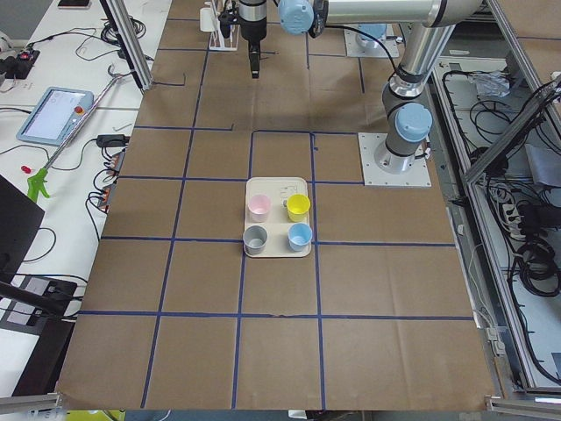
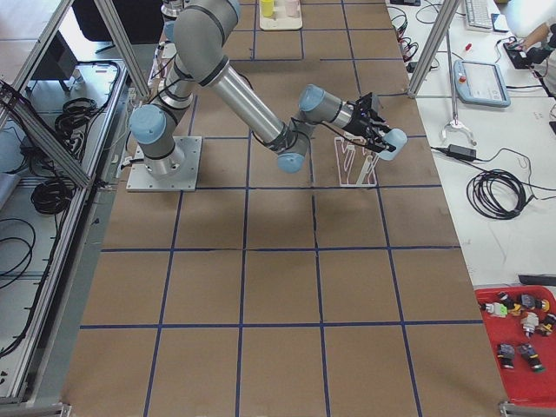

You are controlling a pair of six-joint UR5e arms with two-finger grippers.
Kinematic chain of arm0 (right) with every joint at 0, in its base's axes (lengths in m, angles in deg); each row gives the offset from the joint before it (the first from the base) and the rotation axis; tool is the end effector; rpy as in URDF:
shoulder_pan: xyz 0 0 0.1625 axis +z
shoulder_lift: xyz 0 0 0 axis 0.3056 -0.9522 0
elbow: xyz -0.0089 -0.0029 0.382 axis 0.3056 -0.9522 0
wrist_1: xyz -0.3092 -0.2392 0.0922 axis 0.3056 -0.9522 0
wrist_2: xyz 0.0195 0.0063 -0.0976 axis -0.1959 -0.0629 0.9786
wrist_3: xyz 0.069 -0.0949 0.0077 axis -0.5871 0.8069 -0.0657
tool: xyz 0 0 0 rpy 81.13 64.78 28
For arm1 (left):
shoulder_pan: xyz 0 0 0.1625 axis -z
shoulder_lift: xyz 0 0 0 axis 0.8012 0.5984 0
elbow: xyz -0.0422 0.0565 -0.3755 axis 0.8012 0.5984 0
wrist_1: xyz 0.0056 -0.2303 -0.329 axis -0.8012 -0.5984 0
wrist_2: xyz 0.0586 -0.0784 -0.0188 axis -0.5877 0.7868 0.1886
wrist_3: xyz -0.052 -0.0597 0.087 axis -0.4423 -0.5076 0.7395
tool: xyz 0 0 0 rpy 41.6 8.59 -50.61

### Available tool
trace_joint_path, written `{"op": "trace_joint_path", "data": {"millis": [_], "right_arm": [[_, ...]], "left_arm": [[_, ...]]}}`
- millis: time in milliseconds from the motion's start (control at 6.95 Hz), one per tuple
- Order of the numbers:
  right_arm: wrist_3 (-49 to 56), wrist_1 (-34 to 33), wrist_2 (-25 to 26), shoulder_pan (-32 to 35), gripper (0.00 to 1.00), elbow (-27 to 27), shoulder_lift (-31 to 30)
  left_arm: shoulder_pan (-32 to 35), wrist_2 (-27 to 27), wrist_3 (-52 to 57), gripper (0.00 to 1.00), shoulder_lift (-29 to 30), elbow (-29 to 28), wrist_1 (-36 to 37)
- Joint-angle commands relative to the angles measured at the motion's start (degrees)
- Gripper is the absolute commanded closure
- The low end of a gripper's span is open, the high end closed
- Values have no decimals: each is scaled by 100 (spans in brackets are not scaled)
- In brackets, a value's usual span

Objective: Transfer IKEA cup to right arm and place on rack

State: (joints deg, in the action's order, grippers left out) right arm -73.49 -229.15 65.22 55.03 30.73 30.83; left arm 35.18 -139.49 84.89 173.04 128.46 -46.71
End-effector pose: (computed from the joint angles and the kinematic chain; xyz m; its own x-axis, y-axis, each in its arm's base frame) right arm -0.0400 -0.6235 0.2493 -0.9836 0.1805 0.0008 0.0731 0.4023 -0.9126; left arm -0.1181 -0.5082 0.4160 -0.9983 -0.0566 -0.0107 -0.0564 0.9983 -0.0164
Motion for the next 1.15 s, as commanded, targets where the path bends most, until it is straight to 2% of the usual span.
{"op": "trace_joint_path", "data": {"millis": [0,288,432,576,719,1007], "right_arm": [[-2,0,27,74,88,39,-7],[7,9,27,74,85,153,11],[-10,0,18,83,77,154,20],[-37,0,18,83,25,128,11],[-72,70,-25,83,1,127,11],[-63,79,-52,83,0,75,-33]], "left_arm": [[44,-6,-1,0,10,6,29],[35,-6,34,0,-42,24,29],[26,-6,69,0,-42,33,38],[26,-6,113,0,-42,33,47],[26,-6,140,0,-51,33,47],[18,-6,149,0,-51,33,73]]}}
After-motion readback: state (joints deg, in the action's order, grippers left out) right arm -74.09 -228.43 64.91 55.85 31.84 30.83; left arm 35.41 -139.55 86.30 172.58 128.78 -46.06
